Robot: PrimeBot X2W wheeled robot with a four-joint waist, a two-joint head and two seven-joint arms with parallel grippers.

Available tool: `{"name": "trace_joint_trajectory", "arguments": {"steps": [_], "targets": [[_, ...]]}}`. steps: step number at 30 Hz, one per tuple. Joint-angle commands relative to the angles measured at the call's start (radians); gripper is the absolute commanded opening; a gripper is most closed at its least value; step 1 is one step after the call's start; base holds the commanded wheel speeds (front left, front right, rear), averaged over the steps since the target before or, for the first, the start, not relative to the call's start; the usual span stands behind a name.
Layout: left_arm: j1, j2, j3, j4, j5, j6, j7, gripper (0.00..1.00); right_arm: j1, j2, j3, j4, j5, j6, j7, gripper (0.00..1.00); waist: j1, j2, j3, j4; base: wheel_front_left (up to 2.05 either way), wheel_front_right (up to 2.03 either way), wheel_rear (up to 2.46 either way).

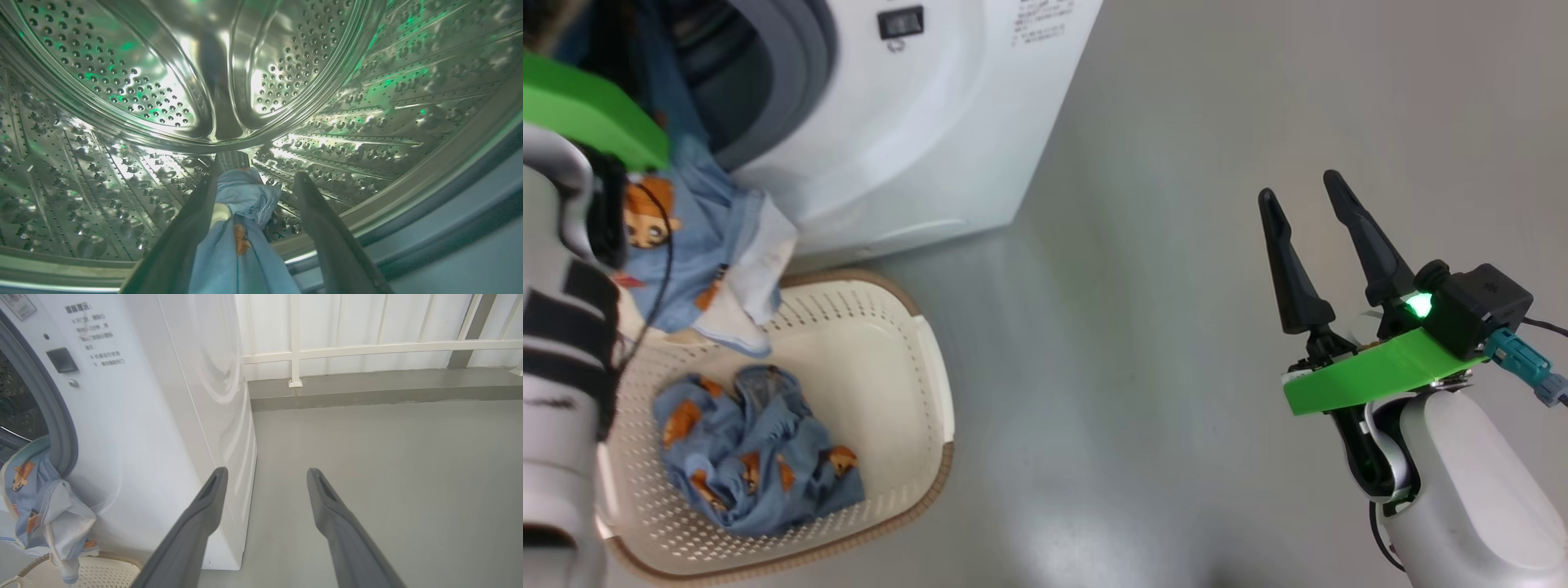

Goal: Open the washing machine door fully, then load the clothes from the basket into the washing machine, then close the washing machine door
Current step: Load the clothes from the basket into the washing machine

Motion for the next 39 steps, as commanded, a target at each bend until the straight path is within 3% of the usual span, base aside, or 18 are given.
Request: {"name": "trace_joint_trajectory", "arguments": {"steps": [1,18,39], "targets": [[0.033,0.037,0.019,-0.049,0.004,-0.004,-0.008,1.0,0.014,-0.014,0.021,-0.015,0.008,0.004,-0.008,1.0,0.0001,-0.0001,-0.052,0.029,0.0,0.0,0.0],[0.385,-0.058,0.122,-0.29,0.076,-0.001,-0.009,1.0,0.054,-0.059,0.034,0.05,0.056,0.004,-0.008,1.0,0.0001,-0.0001,-0.261,0.14,0.0,0.0,0.0],[0.835,-0.112,0.238,-0.648,0.158,-0.017,-0.009,1.0,0.147,-0.094,0.023,0.059,0.092,0.004,-0.008,1.0,0.0001,-0.0001,-0.424,0.203,0.0,0.0,0.0]]}}
